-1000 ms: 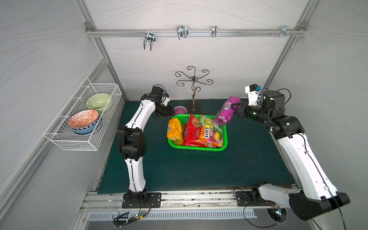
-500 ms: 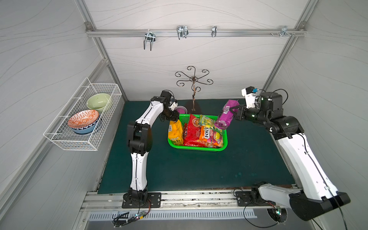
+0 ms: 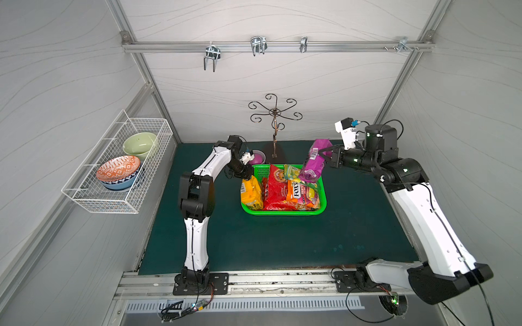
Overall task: Put the candies in the basket
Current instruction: Move the basket to the center of the board.
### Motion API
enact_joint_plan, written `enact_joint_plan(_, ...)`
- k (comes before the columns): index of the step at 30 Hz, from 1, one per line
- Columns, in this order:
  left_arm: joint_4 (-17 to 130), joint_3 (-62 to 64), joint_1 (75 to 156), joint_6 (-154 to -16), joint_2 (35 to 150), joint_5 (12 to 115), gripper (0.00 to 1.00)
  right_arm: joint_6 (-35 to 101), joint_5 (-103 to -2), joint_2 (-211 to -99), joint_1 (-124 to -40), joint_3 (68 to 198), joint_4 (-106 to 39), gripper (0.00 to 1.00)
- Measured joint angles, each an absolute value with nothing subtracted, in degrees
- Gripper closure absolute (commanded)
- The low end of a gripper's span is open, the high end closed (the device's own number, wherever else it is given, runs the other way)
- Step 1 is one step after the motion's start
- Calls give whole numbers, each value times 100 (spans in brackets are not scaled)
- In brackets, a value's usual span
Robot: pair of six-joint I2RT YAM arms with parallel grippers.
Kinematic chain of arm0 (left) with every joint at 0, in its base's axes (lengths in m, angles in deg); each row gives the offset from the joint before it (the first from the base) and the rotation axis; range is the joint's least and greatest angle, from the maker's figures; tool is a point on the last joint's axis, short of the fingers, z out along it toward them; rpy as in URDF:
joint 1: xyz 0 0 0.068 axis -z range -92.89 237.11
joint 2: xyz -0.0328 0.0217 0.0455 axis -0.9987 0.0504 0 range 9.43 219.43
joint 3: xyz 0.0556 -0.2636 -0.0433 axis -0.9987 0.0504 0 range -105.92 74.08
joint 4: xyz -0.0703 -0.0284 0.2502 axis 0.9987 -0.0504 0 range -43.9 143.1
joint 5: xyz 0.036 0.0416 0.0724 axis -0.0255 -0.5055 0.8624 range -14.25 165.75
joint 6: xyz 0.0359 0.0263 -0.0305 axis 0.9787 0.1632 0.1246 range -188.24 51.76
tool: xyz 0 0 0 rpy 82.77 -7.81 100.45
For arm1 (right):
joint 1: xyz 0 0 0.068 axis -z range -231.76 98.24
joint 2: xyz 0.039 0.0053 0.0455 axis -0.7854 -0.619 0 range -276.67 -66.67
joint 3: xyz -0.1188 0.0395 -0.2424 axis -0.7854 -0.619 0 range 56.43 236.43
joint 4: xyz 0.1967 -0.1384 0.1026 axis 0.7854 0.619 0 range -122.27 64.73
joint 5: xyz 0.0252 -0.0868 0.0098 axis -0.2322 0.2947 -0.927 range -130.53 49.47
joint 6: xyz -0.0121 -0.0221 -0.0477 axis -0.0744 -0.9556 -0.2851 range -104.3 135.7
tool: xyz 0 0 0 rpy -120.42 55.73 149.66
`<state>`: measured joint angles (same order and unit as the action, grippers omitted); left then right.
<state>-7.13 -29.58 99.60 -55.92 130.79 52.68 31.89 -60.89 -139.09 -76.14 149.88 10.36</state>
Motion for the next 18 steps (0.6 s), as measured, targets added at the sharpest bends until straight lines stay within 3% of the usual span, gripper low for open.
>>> enact_joint_plan(10, -1058, -1918, 10286, -5730, 12284, 5025, 37, 3234, -6063, -14798, -8943, 15121, 592, 100)
enact_joint_plan(18, -1117, -2182, 9569, -5846, 11707, 4737, 37, 3394, -5783, -15727, -9502, 15298, 155, 100)
